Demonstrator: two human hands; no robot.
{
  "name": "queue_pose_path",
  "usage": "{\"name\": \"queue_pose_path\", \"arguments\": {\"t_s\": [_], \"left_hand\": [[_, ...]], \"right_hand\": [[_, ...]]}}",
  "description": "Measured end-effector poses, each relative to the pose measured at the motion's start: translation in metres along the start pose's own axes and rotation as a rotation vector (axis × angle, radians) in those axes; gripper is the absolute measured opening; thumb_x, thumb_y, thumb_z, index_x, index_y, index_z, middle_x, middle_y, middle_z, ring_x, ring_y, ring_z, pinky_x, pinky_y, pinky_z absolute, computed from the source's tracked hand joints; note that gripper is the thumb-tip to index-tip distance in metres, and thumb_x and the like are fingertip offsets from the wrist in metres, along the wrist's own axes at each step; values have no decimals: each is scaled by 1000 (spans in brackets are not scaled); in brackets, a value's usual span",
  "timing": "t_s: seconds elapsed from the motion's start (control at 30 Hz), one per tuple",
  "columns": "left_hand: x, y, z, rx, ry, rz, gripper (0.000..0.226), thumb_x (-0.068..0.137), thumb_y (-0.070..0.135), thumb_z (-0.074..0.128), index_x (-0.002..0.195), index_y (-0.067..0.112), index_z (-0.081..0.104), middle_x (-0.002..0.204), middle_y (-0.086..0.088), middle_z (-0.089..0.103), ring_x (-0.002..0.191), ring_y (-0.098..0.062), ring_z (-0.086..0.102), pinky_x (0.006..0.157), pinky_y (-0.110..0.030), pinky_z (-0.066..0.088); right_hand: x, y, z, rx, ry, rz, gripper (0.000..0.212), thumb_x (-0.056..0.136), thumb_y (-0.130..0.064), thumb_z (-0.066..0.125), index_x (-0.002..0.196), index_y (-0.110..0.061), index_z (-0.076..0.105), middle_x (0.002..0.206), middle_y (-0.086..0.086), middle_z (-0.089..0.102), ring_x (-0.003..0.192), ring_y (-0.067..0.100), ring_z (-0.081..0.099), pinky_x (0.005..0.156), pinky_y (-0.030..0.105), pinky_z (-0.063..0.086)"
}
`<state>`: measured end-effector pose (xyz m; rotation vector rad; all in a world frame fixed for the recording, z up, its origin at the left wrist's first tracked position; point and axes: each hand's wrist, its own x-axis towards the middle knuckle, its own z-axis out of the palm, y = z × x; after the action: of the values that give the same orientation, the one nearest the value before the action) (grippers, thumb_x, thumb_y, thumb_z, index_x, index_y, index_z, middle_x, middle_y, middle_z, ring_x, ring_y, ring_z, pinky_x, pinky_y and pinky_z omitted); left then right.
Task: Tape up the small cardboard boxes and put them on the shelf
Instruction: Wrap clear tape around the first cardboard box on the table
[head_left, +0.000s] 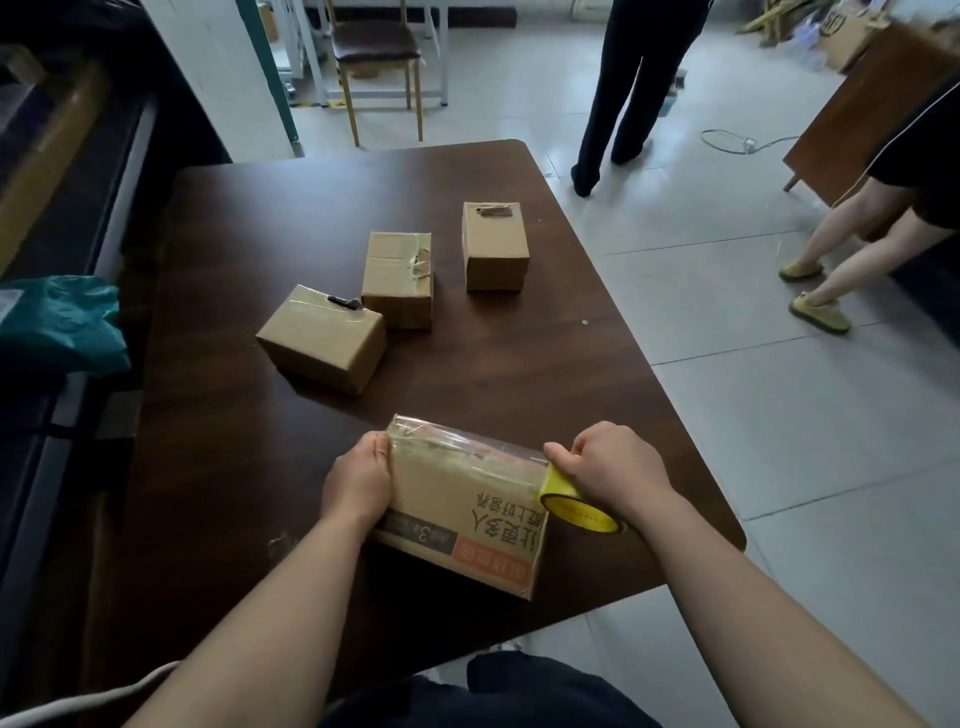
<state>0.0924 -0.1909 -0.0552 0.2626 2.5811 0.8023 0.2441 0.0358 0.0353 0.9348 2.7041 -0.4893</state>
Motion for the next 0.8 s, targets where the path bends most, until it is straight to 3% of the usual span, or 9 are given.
{"name": "queue_pose_path", "arguments": {"t_s": [0.17,0.37,0.57,0.8], "left_hand": [[0,1,0,7,3,17,36,103,36,28,114,22,60,114,-13,66,107,-37,58,84,-39,44],[2,0,1,7,-4,-2,36,103,39,27,109,25,60,112,-13,65,104,-37,57,77,-37,39],[1,-1,1,7,13,13,36,103,37,28,111,23,60,113,-14,65,105,-37,57,76,-35,37],[0,1,1,7,-15,28,35,103,37,27,109,24,59,111,-12,65,103,-35,56,77,-36,37]], "right_hand": [[-4,3,4,32,9,-14,52,91,-60,46,68,-18,69,72,-4,64,75,18,61,62,29,44],[-19,38,3,78,13,4,49,91,-58,47,57,-24,53,62,-12,51,71,16,52,51,24,30],[-23,45,27,73,3,32,50,92,-57,46,54,-26,48,62,-11,46,72,16,50,61,28,34],[-21,52,34,10,42,37,42,94,-58,41,74,-25,57,77,-7,54,75,14,50,65,27,36]]}}
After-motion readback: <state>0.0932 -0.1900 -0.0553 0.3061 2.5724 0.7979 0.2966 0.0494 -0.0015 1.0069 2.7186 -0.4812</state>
